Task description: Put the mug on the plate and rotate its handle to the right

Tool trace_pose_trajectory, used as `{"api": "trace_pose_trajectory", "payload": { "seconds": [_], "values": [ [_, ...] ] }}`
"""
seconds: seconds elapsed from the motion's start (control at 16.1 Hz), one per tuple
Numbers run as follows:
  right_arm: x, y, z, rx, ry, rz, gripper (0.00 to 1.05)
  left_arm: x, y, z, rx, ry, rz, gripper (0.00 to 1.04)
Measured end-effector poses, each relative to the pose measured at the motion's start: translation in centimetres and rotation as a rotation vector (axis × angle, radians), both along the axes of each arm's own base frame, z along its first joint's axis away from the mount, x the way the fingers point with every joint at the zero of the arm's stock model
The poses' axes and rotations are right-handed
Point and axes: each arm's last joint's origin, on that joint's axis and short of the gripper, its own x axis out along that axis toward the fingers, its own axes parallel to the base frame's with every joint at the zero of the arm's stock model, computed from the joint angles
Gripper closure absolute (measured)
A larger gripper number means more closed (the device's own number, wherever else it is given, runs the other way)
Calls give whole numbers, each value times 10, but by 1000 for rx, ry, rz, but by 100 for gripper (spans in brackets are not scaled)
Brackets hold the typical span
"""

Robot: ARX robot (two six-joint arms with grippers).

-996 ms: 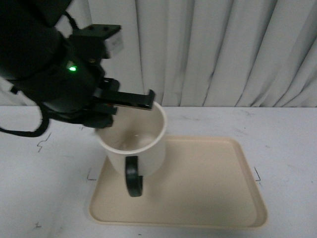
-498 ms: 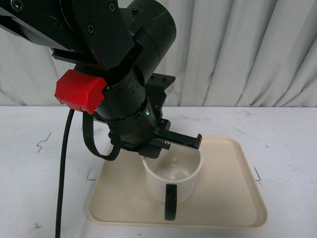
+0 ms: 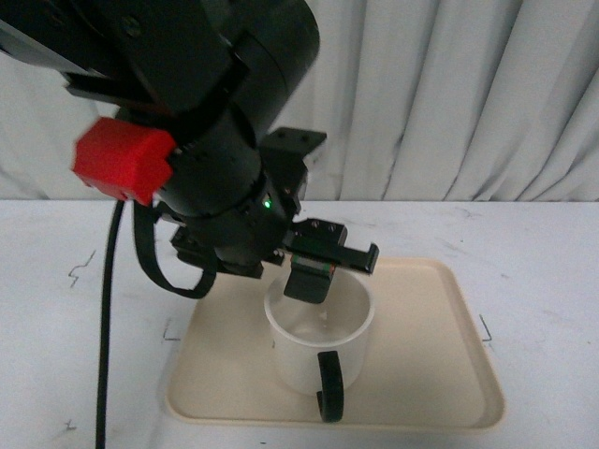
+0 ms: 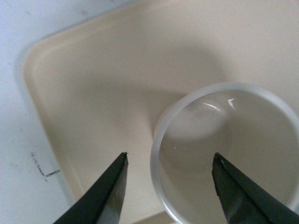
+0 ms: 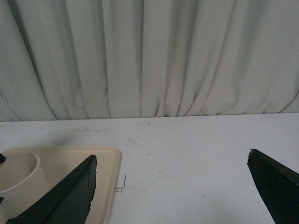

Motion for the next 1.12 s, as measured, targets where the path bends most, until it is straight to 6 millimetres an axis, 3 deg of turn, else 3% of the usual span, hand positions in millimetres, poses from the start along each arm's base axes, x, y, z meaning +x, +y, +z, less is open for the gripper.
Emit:
{"api": "trace_pose_trajectory", "payload": {
  "seconds": [0.25,0.31,0.44,0.5,0.56,0.62,0.68,0.81,1.0,1.12],
  "values": [
    [0,0,0,0,0,0,6,-23,53,85,-152,-320,114,5],
    [0,0,0,0,0,2,6,-23,53,71,-143,-640,207,18],
    [0,0,0,0,2,-2,6,-51,74,30,-110,-757,278,34],
    [0,0,0,0,0,-2,6,-70,97,23,-136,-855,326,47],
    [0,0,0,0,-1,0,6,-86,118,43,-202,-1023,377,61],
    [0,0,0,0,0,0,6,-97,126,53,-231,-1089,385,70],
    [0,0,0,0,0,0,6,-110,131,49,-239,-1086,366,81],
    [0,0,0,0,0,-1,6,-131,143,20,-204,-979,347,104],
    [0,0,0,0,0,-1,6,-156,159,25,-215,-1038,361,103],
    [0,0,0,0,0,-1,6,-171,164,14,-210,-999,348,103]
  ]
}}
